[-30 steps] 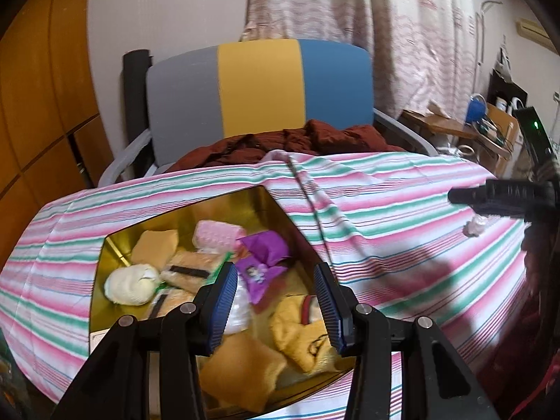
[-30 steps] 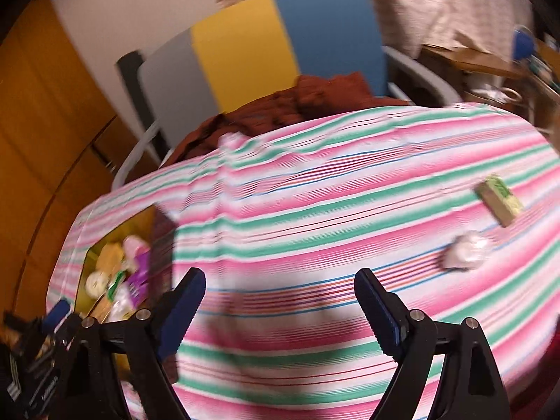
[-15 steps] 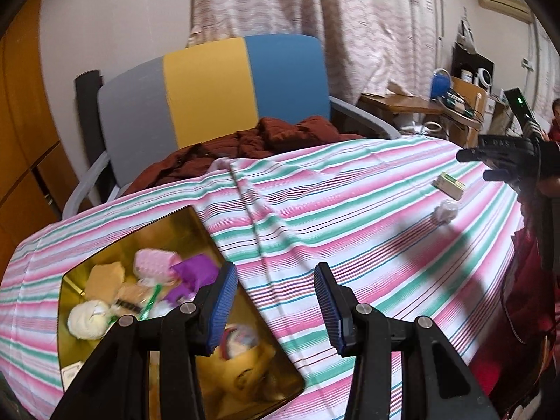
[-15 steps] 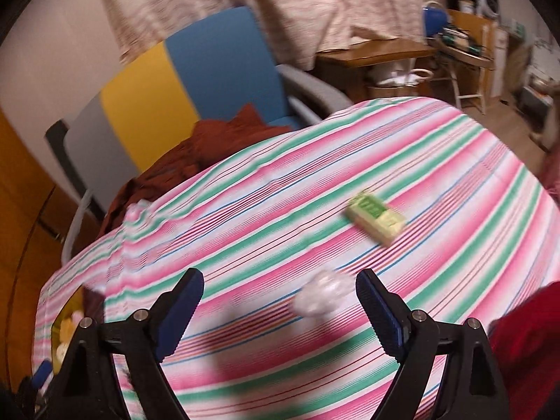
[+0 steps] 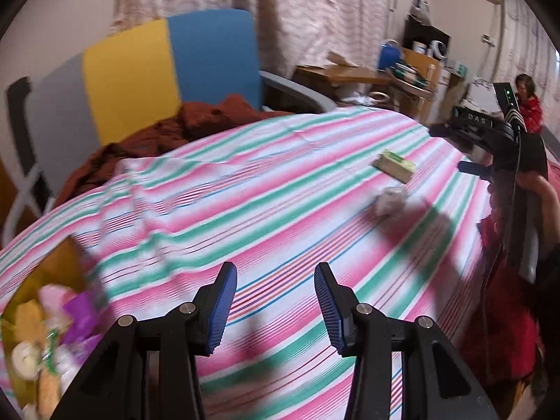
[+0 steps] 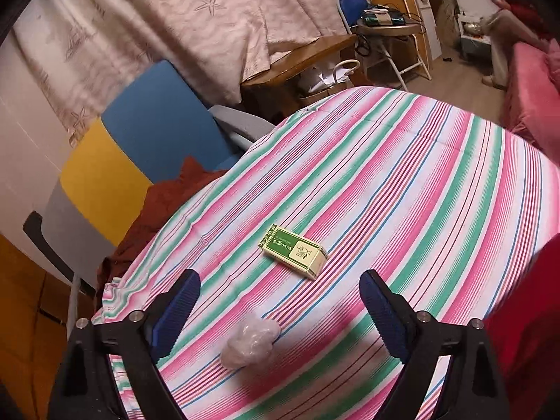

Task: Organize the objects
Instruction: 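Withdraw both tools from the tray toward the last two items, then grasp the small white plastic bag with the left tool and lift it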

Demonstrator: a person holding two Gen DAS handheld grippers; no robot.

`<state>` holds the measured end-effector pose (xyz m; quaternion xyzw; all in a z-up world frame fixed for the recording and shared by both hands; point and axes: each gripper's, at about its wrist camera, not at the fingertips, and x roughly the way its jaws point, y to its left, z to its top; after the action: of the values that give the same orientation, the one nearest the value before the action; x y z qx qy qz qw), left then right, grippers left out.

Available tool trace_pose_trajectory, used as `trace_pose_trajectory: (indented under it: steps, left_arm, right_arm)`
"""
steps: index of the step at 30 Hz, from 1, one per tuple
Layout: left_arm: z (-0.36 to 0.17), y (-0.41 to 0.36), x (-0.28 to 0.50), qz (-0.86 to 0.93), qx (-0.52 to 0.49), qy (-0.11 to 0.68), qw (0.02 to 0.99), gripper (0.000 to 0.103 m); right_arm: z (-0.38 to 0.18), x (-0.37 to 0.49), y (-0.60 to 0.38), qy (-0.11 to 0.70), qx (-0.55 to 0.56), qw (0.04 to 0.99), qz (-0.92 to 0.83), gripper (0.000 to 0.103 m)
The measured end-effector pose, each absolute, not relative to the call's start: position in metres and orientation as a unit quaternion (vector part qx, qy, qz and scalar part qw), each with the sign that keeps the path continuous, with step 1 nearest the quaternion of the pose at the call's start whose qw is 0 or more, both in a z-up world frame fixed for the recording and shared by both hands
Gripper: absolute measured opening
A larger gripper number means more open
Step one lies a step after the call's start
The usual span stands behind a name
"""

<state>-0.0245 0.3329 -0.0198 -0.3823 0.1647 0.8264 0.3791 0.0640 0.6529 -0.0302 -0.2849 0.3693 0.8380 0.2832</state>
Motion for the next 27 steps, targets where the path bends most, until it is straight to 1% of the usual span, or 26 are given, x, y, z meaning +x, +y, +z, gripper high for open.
trace_pose_trajectory:
  steps: [7,11,14,23,24,25,27]
  left_arm:
    - [-0.037,0.418,-0.026,0.766,-0.411,0.154,0.469,0.046]
    - [-0.045,0.458,-0.025,0.745,-0.414,0.163,0.497,0.048]
    - [-0.053,0.484,-0.027,0.734,-0.415,0.172,0.509,0.054]
    - [-0.088,0.544,-0.034,0.717,-0.429,0.218,0.504,0.054]
    - [-0.091,0.546,-0.036,0.714,-0.435,0.219,0.503,0.052]
    - [-0.097,0.548,-0.038,0.709,-0.44,0.221,0.505,0.038]
    - [-0.101,0.544,-0.038,0.711,-0.437,0.226,0.502,0.036]
  right_arm:
    - [-0.037,0.067,0.659,0.406,-0.281,0.269,0.827,0.093]
    - [-0.038,0.067,0.658,0.41,-0.281,0.258,0.829,0.093]
    - [-0.039,0.065,0.658,0.413,-0.279,0.251,0.83,0.094]
    - [-0.043,0.059,0.658,0.416,-0.289,0.238,0.829,0.094]
    - [-0.043,0.059,0.658,0.415,-0.289,0.239,0.829,0.094]
    - [-0.044,0.06,0.659,0.417,-0.289,0.24,0.828,0.094]
    - [-0.045,0.061,0.661,0.421,-0.289,0.243,0.825,0.094]
